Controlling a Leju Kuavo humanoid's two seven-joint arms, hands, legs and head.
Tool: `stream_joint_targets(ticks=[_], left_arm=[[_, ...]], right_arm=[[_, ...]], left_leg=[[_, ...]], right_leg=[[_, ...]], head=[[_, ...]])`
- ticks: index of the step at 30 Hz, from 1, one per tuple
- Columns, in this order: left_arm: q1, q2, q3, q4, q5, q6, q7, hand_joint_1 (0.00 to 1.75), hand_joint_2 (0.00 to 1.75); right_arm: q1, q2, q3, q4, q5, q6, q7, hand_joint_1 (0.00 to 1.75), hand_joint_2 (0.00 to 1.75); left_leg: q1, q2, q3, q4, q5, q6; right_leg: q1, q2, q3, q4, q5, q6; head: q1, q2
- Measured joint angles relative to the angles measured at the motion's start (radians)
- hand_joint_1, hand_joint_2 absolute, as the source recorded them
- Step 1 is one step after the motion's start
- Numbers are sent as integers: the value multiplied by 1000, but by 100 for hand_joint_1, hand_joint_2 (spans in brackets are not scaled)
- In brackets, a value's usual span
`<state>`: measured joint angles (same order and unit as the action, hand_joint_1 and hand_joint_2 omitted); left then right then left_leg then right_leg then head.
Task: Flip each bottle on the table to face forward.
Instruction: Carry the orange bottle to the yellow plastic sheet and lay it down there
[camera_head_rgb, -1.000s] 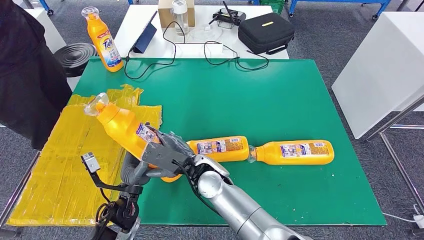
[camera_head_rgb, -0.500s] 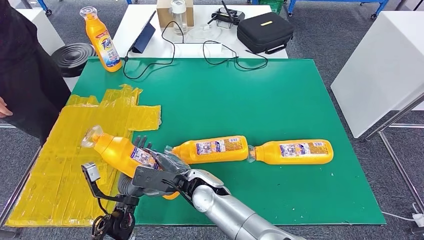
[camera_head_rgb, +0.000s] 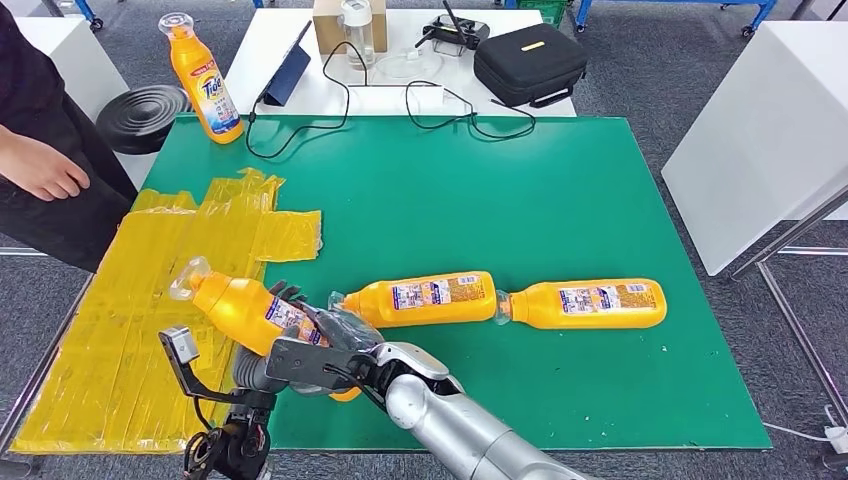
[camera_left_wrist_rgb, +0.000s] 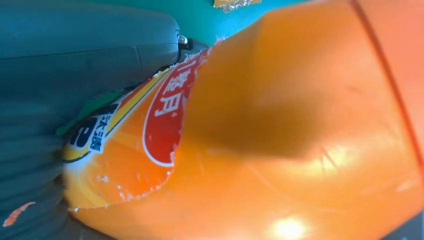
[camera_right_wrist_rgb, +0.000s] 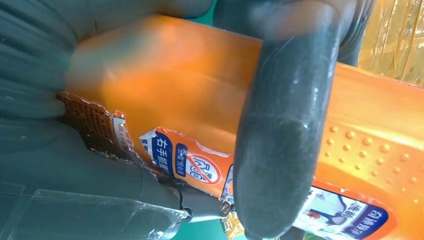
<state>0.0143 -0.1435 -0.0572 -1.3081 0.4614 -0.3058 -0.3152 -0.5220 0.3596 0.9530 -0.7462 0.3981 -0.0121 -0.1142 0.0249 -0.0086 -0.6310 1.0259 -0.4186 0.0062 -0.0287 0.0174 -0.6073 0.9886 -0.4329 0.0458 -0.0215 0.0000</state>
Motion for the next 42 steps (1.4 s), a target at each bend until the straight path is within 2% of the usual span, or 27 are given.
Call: stream_joint_targets(ticks=[1,6,10,12,14,16,25,29,34,42], left_arm=[[0,-1,1,0,-1,2,-1,175,175],[0,-5,3,-7,-5,7,-3,175,175],[-2,-6,3,-11,-8,8,-3,175,175],[-3,-6,3,-11,-10,10,-3,175,175],[-4,-7,3,-14,-11,10,-3,175,175],[-5,-7,3,-20,-16,11,-4,175,175],[-21,-13,8,-53,-78,54,-29,175,175],[-33,-13,51,-73,-137,125,-56,175,175],[-47,-2,114,-76,-166,137,-73,175,175],[-80,18,131,-40,-181,162,-116,175,175]], right_arm=[[3,1,-7,-1,9,-1,-3,135,175],[21,7,-48,-15,60,-8,-23,134,175],[34,11,-73,-25,72,-8,-26,172,175],[40,12,-84,-30,81,-8,-30,91,175],[48,13,-95,-39,95,-8,-37,6,87],[59,13,-110,-54,114,-8,-42,0,0],[118,1,-186,-177,152,-13,-60,0,0],[170,-24,-241,-310,145,-27,-69,0,0],[214,-59,-317,-466,144,-26,-67,0,0],[250,-80,-372,-557,149,-28,-70,0,0]], left_leg=[[0,0,0,0,0,0],[0,0,0,0,0,0],[0,0,0,0,0,0],[0,0,0,0,0,0],[0,0,0,0,0,0],[0,0,0,0,0,0],[0,0,-1,0,0,0],[0,-1,-1,0,0,0],[0,-2,-2,0,0,0],[0,-1,-2,0,0,0]], right_leg=[[0,0,0,0,0,0],[0,0,0,0,0,0],[0,0,0,0,0,0],[0,0,0,0,0,0],[0,0,0,0,0,0],[0,0,0,0,0,0],[0,0,0,0,0,0],[0,0,0,0,0,0],[0,-1,0,0,0,0],[1,-1,0,0,0,0]], head=[[0,0],[0,0],[0,0],[0,0],[0,0],[0,0],[0,0],[0,0],[0,0],[0,0]])
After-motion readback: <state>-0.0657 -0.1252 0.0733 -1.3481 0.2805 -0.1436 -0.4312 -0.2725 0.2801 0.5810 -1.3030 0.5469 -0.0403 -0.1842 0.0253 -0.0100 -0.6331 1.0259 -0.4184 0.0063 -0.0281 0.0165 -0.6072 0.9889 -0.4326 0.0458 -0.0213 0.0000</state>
